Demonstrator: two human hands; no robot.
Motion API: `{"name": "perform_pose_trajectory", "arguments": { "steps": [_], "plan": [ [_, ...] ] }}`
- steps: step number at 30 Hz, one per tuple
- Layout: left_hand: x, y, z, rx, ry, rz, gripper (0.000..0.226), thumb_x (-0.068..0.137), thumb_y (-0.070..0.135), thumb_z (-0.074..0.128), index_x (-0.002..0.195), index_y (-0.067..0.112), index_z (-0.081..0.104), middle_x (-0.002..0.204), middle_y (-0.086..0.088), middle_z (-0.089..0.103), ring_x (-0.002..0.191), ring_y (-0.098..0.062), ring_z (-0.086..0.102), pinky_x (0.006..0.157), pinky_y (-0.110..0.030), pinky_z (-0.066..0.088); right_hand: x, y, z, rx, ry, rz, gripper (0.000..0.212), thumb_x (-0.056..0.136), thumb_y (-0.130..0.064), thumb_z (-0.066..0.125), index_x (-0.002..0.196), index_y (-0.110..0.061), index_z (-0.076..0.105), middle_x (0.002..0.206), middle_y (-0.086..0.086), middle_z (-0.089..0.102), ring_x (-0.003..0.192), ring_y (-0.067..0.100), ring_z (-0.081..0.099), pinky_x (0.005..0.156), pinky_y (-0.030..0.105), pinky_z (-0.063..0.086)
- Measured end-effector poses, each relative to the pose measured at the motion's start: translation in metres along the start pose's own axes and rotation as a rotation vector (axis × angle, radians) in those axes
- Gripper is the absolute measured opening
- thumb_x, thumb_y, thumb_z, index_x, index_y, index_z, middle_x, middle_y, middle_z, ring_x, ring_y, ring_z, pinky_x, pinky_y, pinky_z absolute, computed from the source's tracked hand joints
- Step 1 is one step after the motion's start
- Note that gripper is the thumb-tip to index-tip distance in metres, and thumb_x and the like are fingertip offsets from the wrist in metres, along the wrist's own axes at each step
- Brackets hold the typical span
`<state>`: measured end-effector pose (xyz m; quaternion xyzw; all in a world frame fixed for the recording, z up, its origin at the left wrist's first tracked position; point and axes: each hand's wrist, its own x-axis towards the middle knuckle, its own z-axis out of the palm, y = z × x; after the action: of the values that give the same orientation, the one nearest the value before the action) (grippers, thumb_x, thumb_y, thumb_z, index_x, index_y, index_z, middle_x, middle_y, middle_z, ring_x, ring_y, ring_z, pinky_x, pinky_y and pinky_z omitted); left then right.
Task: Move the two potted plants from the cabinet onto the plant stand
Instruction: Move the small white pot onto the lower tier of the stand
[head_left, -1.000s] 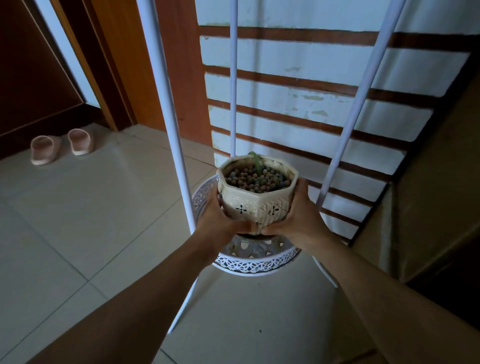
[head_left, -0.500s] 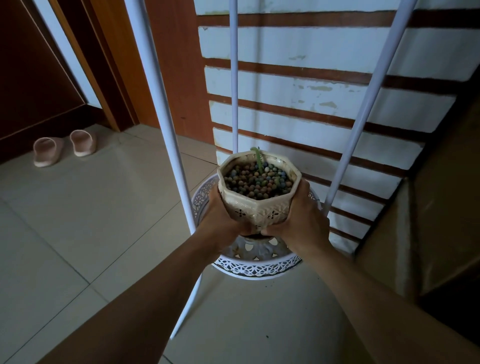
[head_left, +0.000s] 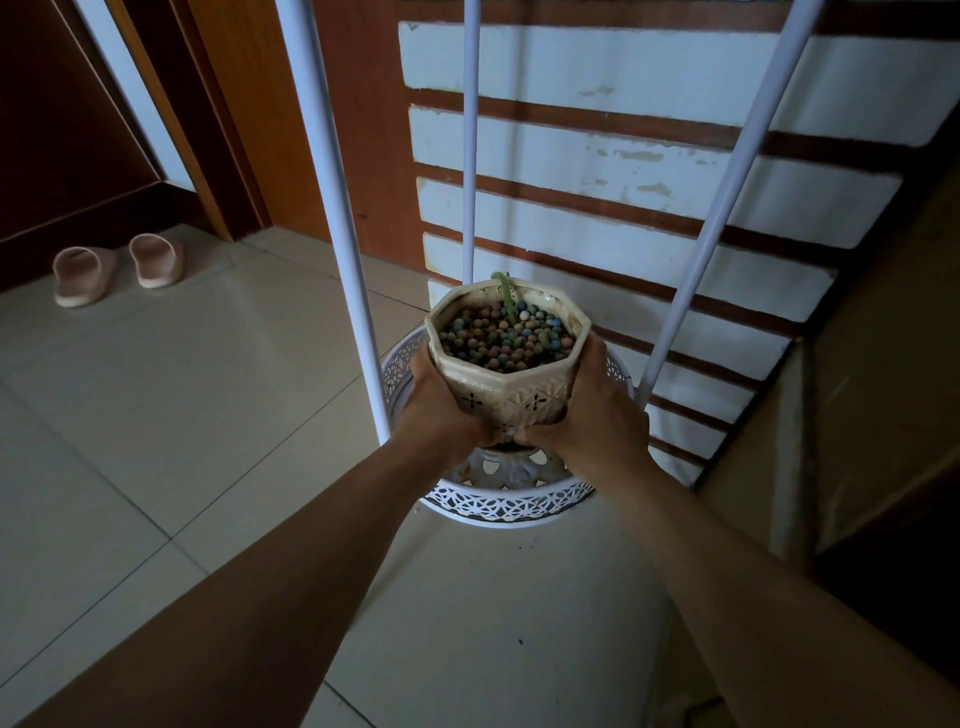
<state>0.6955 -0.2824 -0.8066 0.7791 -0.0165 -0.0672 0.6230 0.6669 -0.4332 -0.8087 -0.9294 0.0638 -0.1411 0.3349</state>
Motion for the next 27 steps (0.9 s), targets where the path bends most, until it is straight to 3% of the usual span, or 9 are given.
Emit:
{"name": "perform_pose_trajectory", "arguments": {
  "steps": [9, 14, 18, 22, 25, 27],
  "plan": [
    [-0.012, 0.007, 0.006, 0.175, 0.106, 0.05, 0.108, 0.059, -0.002, 0.076, 0.145, 0.028, 0.018, 0.108, 0.006, 0.05, 0.102, -0.018, 0.049, 0.085, -0.048, 0.056, -0.001, -0.001, -0.005, 0.02, -0.061, -0.013, 0.117, 0.055, -0.025, 0.087, 0.146, -0.021, 0.014, 0.141, 0.001, 0.049, 0.127, 0.025, 0.05, 0.092, 0.041, 0.048],
    [-0.033, 0.015, 0.004, 0.276, 0.091, 0.082, 0.111, 0.061, 0.005, 0.078, 0.146, 0.027, 0.012, 0.127, 0.0, 0.054, 0.112, -0.02, 0.052, 0.091, -0.044, 0.053, -0.012, -0.007, -0.019, 0.14, -0.153, -0.05, 0.123, 0.058, -0.025, 0.088, 0.149, -0.019, 0.004, 0.151, 0.004, 0.035, 0.136, 0.022, 0.04, 0.103, 0.043, 0.046],
    [-0.057, 0.026, -0.003, 0.331, 0.091, -0.002, 0.111, 0.063, 0.007, 0.077, 0.146, 0.028, 0.005, 0.137, -0.009, 0.05, 0.12, -0.03, 0.054, 0.089, -0.042, 0.053, -0.034, -0.017, -0.039, 0.172, -0.183, -0.026, 0.118, 0.063, -0.017, 0.084, 0.149, -0.021, 0.004, 0.155, 0.001, 0.025, 0.142, 0.019, 0.028, 0.105, 0.031, 0.037],
    [-0.092, 0.059, -0.011, 0.382, -0.009, -0.091, 0.105, 0.062, 0.011, 0.078, 0.143, 0.024, 0.013, 0.133, -0.009, 0.054, 0.103, -0.022, 0.057, 0.077, -0.032, 0.051, -0.055, -0.045, -0.077, 0.145, -0.248, 0.041, 0.114, 0.065, -0.021, 0.082, 0.149, -0.022, 0.006, 0.156, 0.003, 0.024, 0.143, 0.022, 0.025, 0.112, 0.045, 0.035],
    [-0.114, 0.098, -0.023, 0.38, -0.041, -0.149, 0.098, 0.065, 0.012, 0.077, 0.142, 0.02, 0.017, 0.132, -0.008, 0.054, 0.111, -0.026, 0.055, 0.082, -0.031, 0.048, -0.068, -0.078, -0.111, 0.109, -0.257, 0.127, 0.115, 0.065, -0.024, 0.083, 0.149, -0.025, 0.004, 0.157, 0.004, 0.019, 0.143, 0.023, 0.023, 0.109, 0.034, 0.031],
    [-0.127, 0.129, -0.032, 0.378, -0.048, -0.21, 0.093, 0.068, 0.014, 0.076, 0.142, 0.017, 0.02, 0.13, -0.011, 0.055, 0.104, -0.024, 0.054, 0.082, -0.032, 0.048, -0.075, -0.101, -0.136, 0.105, -0.266, 0.161, 0.117, 0.065, -0.023, 0.084, 0.149, -0.025, 0.003, 0.157, 0.005, 0.019, 0.143, 0.023, 0.022, 0.104, 0.027, 0.026]
  ]
}}
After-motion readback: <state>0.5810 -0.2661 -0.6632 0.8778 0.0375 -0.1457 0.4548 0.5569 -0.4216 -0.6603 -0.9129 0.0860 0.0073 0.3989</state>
